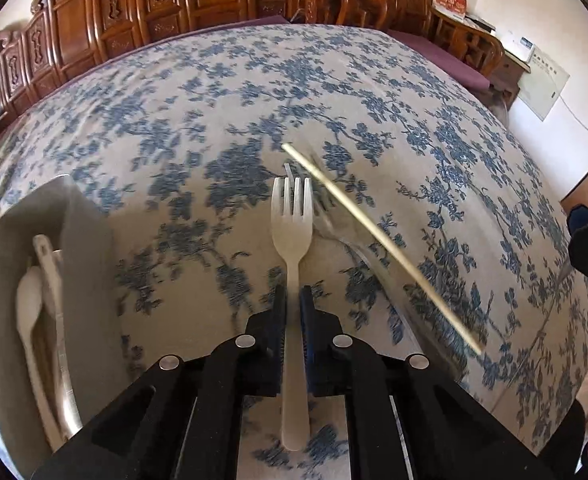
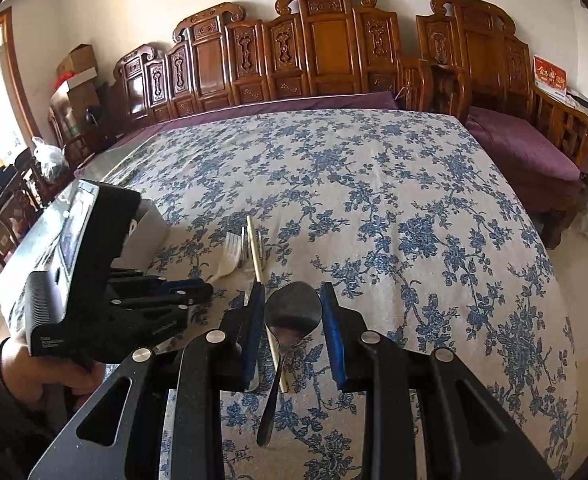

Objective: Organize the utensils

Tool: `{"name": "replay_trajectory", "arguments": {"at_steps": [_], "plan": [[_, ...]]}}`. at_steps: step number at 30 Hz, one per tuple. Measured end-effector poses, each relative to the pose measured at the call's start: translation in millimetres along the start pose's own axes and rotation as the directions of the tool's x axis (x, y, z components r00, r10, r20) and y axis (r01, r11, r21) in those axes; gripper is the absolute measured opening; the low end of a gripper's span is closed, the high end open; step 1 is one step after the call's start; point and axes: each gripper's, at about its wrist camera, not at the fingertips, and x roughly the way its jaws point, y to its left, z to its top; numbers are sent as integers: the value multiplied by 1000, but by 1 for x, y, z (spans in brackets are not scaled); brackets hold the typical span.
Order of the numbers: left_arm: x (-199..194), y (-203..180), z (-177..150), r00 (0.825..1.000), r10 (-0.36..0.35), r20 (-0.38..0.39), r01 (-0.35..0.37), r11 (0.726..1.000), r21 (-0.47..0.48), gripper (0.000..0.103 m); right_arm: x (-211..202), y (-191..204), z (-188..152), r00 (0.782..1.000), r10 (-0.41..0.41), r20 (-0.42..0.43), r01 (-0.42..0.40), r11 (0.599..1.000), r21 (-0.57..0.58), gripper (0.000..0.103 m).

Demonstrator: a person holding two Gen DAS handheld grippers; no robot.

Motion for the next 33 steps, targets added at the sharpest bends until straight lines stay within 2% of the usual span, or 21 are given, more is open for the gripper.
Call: {"name": "replay_trajectory", "arguments": {"at_steps": [8, 14, 20, 25, 33], "plan": [[-52, 17, -11, 995, 27, 91, -29, 999, 14, 6, -10, 31, 6, 999, 20, 36, -18, 999, -45, 31], [-99, 37, -15, 986, 38, 164, -38, 999, -3, 6, -17, 57, 18, 998, 31, 58, -26, 996, -83, 31], [-129, 56, -20, 976, 50, 211, -47, 999, -21, 6, -23, 82, 30, 996, 44, 80, -34, 992, -119, 31], [-138, 75, -25, 973, 64, 224, -57, 998, -38, 6, -27, 100, 41, 994, 56, 97, -42, 990, -136, 31], [-136, 114, -36, 975, 93, 200, -78, 994, -78, 6, -30, 123, 55, 992, 73, 106, -54, 984, -172, 31]]}}
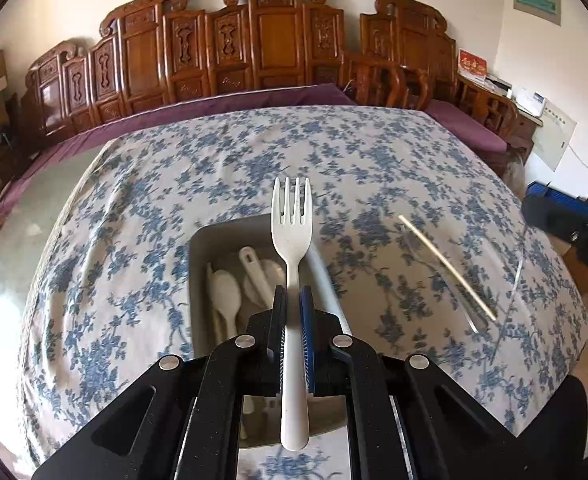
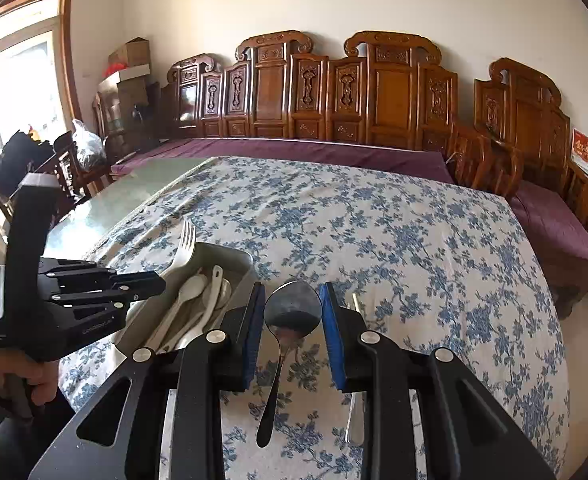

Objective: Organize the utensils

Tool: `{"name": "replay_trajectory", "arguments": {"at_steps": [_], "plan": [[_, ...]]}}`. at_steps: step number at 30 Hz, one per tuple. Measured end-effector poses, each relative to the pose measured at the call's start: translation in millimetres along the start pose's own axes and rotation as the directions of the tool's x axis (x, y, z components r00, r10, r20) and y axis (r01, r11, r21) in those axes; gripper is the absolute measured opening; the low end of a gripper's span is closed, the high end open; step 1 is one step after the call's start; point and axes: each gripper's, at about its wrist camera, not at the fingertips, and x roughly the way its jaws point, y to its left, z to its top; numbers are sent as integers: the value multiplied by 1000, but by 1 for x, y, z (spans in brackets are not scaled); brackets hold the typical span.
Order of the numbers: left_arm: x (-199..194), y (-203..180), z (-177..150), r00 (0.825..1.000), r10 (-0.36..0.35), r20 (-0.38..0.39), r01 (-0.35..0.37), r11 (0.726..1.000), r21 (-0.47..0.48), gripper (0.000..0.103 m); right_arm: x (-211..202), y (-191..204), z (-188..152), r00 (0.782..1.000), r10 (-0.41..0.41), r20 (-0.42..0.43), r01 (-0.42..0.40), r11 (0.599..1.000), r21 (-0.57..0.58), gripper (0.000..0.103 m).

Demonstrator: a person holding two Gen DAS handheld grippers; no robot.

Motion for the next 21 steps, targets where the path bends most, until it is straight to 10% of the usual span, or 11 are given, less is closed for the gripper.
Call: {"name": "replay_trajectory", "arguments": {"at_steps": [21], "plan": [[68, 37, -17, 991, 1, -135, -12, 997, -80, 6, 5, 28, 28, 999, 36, 6, -36, 999, -39, 31]]}}
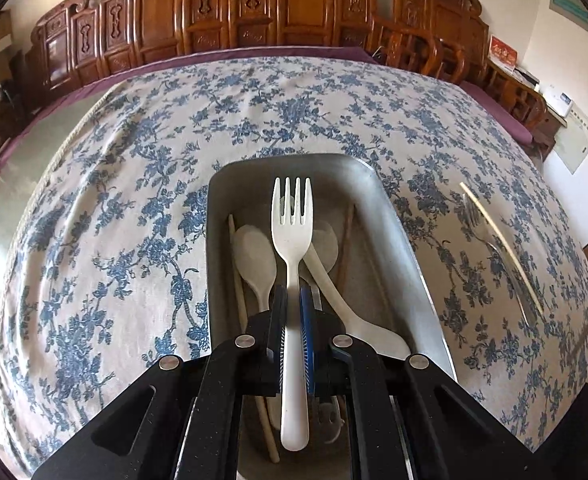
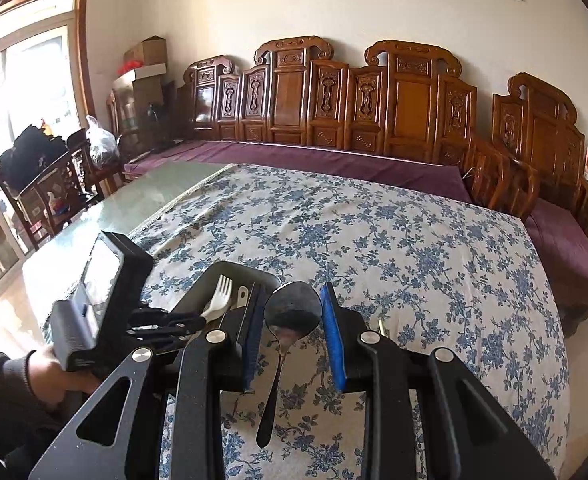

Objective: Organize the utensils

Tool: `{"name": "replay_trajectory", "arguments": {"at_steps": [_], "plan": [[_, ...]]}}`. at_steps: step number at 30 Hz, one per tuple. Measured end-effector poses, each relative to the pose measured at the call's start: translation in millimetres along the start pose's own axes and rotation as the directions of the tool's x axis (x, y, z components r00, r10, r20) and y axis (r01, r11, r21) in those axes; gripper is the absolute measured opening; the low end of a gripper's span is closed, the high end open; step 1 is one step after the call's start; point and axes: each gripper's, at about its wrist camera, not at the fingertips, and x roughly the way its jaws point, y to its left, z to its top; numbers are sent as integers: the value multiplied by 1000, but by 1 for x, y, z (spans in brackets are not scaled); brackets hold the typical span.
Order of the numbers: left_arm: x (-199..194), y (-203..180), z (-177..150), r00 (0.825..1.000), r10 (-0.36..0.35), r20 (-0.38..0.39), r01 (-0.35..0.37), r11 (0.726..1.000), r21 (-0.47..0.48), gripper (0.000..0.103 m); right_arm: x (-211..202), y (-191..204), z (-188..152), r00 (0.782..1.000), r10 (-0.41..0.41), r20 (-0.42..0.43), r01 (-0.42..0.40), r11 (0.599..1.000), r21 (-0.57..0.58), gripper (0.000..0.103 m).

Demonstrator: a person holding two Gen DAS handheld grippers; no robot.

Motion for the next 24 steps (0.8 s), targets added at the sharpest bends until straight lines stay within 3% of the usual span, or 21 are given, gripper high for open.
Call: {"name": "replay_trajectory", "arguments": {"at_steps": [3, 9, 24], "plan": [[5, 1, 1, 1000, -6, -10, 6, 1000, -6, 7, 4, 1, 2, 1000, 1, -4, -1, 1000, -3, 31], [-11, 5, -5, 1000, -12, 26, 12, 1000, -6, 20, 16, 6, 3, 1000, 8, -21, -8, 1000, -8, 31], [-82, 39, -15, 988, 20, 155, -15, 999, -35, 21, 40, 48, 31, 997, 71, -8, -72, 997, -42, 31]]}}
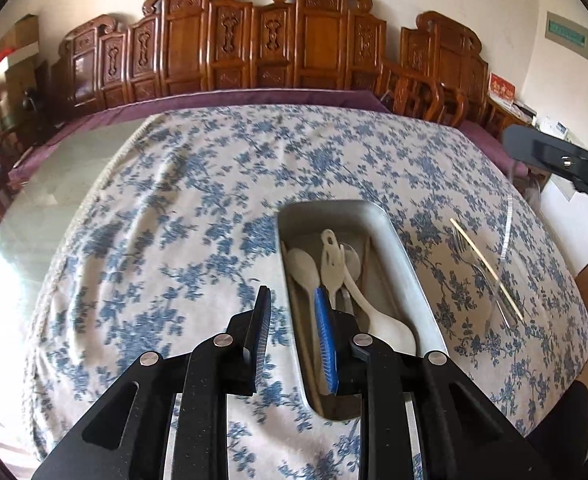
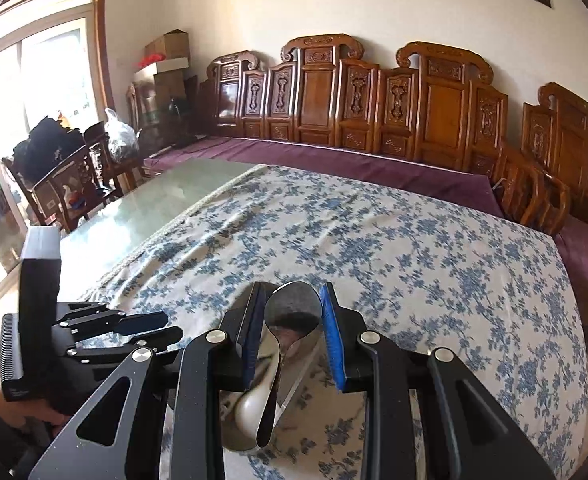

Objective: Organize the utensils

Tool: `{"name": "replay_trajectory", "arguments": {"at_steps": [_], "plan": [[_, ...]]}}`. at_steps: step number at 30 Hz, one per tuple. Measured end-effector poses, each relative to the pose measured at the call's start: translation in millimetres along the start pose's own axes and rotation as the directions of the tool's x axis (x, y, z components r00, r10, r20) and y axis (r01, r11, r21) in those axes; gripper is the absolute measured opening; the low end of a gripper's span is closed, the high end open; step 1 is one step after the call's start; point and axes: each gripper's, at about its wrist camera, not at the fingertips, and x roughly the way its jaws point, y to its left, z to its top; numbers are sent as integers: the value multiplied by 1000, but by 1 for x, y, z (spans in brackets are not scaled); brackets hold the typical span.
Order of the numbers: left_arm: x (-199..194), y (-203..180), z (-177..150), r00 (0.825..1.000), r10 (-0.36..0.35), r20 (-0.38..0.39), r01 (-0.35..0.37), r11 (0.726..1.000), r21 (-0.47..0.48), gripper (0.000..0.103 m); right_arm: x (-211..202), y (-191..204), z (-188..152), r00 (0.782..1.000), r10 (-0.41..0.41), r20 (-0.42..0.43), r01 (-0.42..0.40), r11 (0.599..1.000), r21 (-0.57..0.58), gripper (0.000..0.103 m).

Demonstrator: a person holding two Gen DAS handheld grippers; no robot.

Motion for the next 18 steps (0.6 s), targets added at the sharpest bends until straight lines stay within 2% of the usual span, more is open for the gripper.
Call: {"name": "replay_trajectory", "arguments": {"at_steps": [10, 18], "plan": [[-21, 26, 2, 999, 40, 30, -39, 999, -34, 21, 37, 25, 8, 999, 36, -33, -36, 999, -4, 31], [-31, 38, 0, 998, 53, 43, -51, 997, -55, 21, 71, 36, -4, 993, 61, -100, -61, 998, 8, 31]]}}
